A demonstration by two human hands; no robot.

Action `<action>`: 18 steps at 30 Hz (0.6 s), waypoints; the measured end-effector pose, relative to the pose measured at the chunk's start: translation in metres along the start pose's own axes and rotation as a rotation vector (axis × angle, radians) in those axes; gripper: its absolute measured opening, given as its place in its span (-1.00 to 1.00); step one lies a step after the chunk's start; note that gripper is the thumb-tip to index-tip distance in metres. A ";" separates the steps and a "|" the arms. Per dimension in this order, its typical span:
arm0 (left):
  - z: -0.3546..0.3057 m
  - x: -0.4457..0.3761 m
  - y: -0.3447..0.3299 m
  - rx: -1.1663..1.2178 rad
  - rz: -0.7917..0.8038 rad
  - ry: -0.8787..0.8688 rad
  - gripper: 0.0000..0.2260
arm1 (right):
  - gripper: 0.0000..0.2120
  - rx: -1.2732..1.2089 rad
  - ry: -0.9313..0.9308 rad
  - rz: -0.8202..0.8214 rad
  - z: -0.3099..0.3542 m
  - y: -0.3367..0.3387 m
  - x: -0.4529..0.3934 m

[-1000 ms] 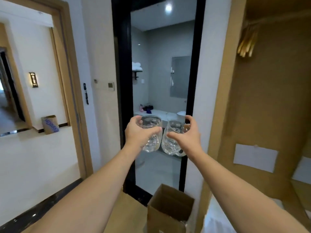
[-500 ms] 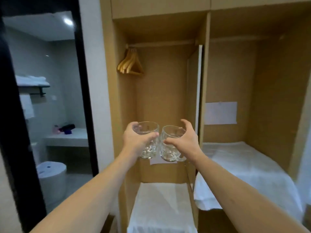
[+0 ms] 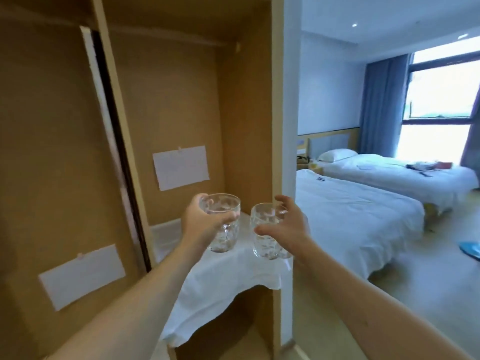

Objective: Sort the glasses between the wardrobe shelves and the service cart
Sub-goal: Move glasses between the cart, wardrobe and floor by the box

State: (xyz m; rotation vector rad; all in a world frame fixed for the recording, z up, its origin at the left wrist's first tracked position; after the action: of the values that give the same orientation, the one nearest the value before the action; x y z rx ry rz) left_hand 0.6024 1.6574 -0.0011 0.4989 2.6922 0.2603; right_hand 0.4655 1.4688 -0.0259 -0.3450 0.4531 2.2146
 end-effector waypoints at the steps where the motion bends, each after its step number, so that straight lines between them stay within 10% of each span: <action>1: 0.001 -0.013 -0.023 0.013 0.041 -0.014 -0.19 | -0.07 0.033 -0.016 -0.049 -0.012 0.016 -0.009; 18: -0.013 -0.112 -0.381 0.160 0.708 -0.225 -0.17 | -0.11 0.383 -0.204 -0.619 -0.125 0.227 -0.072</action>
State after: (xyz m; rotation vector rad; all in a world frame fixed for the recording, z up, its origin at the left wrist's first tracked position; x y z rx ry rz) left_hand 0.5775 1.2634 -0.0452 1.4297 2.2340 0.1612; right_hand 0.3446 1.2319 -0.0632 -0.0373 0.5568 1.5034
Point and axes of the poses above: each hand's wrist, its own x-axis away from the middle knuckle, its own y-axis out of the back of the hand, z = x × y, the point moved 6 cm from there along -x, towards the middle knuckle, and after that the axes turned 7 degrees about -x, right-handed, at the moved point
